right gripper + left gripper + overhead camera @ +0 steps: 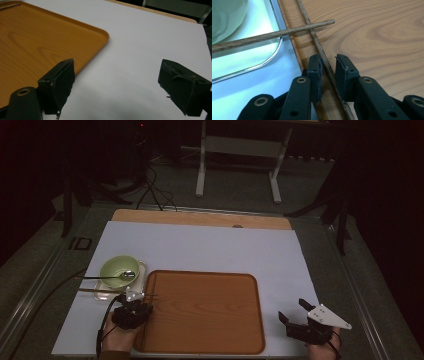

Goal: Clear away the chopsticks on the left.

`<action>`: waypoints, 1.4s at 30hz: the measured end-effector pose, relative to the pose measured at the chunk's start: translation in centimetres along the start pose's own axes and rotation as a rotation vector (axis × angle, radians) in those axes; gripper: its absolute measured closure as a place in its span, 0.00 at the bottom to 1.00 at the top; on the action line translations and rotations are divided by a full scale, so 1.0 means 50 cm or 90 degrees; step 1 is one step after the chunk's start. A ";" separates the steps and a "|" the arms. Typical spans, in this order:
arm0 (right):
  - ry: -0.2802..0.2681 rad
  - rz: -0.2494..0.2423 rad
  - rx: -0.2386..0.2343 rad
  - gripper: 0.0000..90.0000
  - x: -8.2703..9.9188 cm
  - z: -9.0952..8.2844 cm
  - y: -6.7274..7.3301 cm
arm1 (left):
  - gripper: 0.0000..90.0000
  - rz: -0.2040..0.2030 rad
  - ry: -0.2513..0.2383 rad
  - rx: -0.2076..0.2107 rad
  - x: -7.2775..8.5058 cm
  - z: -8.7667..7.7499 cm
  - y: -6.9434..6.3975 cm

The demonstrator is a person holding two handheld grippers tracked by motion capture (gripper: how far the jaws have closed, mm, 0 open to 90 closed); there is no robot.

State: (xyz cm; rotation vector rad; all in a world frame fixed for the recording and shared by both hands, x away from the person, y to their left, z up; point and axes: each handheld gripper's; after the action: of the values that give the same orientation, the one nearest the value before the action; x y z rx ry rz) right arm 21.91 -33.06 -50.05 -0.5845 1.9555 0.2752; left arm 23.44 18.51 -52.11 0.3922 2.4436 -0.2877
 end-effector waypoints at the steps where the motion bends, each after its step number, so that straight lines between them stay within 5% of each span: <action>1: 0.000 0.000 0.000 0.15 0.000 0.000 0.000 | 0.80 0.000 -0.002 0.000 0.000 -0.001 -0.001; 13: 0.001 -0.001 0.000 0.15 0.000 0.000 0.000 | 0.64 0.000 -0.033 0.002 0.005 -0.035 0.012; 27: 0.002 -0.002 -0.001 0.15 0.000 0.001 0.001 | 0.45 0.042 -0.145 -0.002 0.026 -0.103 0.079; 42: 0.001 -0.001 0.000 0.15 0.000 0.001 0.001 | 0.43 0.024 -0.168 -0.044 0.043 -0.128 0.154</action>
State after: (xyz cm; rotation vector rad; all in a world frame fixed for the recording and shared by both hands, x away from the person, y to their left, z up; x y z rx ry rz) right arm 21.94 -32.98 -50.07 -0.5870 1.9564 0.2741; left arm 20.92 28.05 -49.35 0.3472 2.1791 -0.2235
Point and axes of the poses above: each handheld gripper's, and its own axes: z roughly forward along the jaws, x roughly out of its underside, y roughly to its left, and after that the axes turned 1 degree about -y, right-handed
